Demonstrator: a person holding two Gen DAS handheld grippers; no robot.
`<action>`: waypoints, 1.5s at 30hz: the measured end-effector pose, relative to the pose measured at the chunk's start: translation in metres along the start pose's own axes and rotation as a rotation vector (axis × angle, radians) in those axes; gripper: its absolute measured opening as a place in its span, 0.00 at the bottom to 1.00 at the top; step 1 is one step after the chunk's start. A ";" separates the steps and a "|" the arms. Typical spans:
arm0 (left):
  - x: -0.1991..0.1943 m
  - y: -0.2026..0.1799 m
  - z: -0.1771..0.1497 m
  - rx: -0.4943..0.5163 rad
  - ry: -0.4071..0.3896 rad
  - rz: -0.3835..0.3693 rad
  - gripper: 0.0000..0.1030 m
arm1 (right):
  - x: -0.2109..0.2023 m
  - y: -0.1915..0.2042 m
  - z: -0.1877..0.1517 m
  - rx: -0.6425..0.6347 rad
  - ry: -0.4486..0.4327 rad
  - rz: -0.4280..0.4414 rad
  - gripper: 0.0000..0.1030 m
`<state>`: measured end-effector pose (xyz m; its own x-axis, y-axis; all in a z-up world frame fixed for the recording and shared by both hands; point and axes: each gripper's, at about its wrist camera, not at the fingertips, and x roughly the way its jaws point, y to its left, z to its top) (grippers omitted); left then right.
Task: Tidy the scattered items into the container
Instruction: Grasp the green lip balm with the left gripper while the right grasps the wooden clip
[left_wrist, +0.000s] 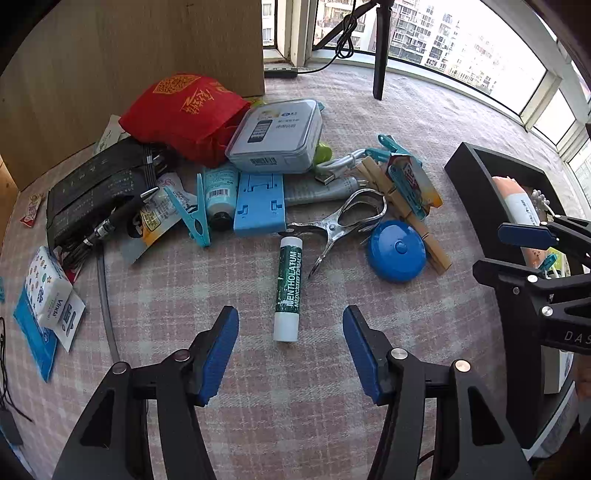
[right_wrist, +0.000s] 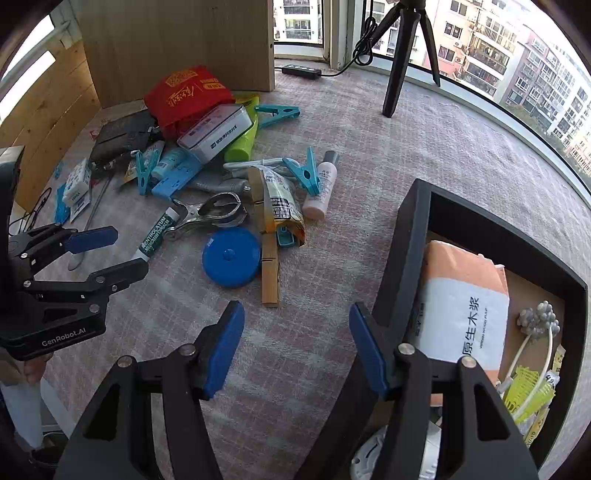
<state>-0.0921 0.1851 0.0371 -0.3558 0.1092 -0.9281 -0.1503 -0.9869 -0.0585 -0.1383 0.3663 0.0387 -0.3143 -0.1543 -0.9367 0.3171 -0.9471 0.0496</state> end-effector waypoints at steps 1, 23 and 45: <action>0.003 0.001 0.000 0.001 0.003 0.002 0.54 | 0.004 0.002 0.001 -0.006 0.007 -0.001 0.56; 0.026 0.000 0.015 0.022 0.006 0.035 0.30 | 0.044 0.013 0.016 -0.048 0.043 -0.046 0.36; 0.015 0.000 0.010 -0.013 -0.015 0.018 0.14 | 0.008 0.005 -0.012 0.021 -0.017 0.020 0.11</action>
<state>-0.1070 0.1877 0.0268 -0.3723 0.0935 -0.9234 -0.1315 -0.9902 -0.0472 -0.1282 0.3637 0.0277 -0.3235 -0.1774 -0.9295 0.3047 -0.9495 0.0752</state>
